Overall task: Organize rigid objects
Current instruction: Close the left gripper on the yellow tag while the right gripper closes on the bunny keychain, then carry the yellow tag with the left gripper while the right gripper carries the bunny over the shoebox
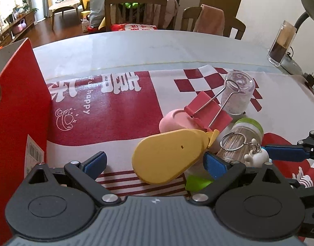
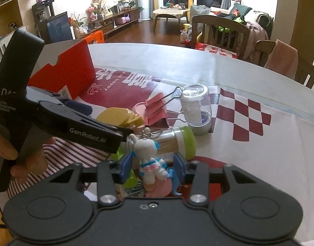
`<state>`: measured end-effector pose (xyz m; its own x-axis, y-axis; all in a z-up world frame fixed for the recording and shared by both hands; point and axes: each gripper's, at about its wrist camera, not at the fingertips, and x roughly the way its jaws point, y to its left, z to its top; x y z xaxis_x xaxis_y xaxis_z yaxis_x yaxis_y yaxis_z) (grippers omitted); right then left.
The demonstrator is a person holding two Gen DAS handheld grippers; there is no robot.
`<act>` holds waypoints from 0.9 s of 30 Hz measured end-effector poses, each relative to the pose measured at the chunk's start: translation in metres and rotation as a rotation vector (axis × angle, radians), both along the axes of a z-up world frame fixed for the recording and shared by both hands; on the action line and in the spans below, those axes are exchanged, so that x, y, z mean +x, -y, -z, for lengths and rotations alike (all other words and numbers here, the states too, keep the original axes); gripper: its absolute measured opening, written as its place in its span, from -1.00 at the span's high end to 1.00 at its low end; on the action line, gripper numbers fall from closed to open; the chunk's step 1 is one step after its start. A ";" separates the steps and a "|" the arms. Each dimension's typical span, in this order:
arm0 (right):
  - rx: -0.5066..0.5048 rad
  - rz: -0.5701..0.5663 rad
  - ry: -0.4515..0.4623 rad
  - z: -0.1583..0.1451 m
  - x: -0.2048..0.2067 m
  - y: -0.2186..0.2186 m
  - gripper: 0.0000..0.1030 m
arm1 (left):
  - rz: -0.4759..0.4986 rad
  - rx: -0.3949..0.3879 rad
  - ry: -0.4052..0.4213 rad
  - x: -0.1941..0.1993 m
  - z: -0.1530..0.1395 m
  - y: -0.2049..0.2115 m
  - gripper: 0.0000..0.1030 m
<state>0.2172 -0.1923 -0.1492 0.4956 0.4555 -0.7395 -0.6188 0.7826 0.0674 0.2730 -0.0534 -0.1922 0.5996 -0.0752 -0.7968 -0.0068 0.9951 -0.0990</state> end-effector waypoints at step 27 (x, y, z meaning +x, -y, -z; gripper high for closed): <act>0.022 0.052 0.057 -0.027 -0.019 0.011 0.37 | -0.019 -0.060 0.072 -0.022 -0.027 -0.006 -0.35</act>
